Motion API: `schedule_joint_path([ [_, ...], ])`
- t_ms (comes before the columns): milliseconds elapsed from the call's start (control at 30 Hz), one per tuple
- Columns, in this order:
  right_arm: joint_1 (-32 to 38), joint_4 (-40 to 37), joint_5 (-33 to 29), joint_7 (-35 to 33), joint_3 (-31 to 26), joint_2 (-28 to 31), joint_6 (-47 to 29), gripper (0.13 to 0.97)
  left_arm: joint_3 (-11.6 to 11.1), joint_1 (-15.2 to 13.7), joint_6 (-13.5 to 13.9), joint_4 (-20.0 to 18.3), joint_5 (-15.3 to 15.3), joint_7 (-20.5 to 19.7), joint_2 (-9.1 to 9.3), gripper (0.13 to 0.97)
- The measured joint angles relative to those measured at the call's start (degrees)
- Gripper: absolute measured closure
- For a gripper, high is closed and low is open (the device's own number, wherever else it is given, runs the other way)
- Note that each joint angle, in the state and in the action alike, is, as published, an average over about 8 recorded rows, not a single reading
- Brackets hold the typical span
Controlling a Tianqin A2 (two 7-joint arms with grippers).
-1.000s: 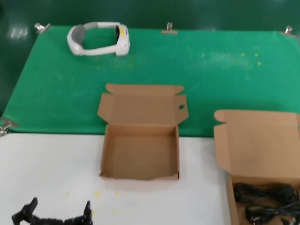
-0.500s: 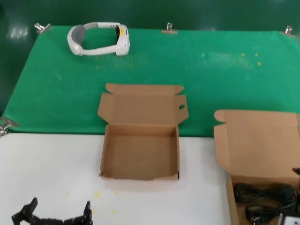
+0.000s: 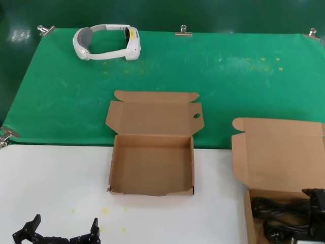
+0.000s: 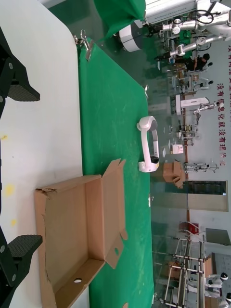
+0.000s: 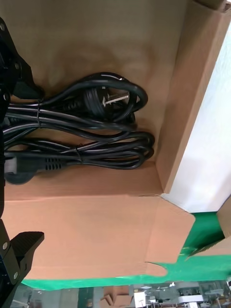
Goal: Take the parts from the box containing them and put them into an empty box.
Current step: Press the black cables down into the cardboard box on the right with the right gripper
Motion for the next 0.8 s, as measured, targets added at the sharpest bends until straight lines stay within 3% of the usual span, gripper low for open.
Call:
schedule_joint_path([
  [800, -5.9, 12.8, 1.6, 0.2, 1.7, 7.0, 6.7, 0.129, 0.0, 0.0, 0.0, 0.0, 0.0, 0.0, 0.0, 0.132],
])
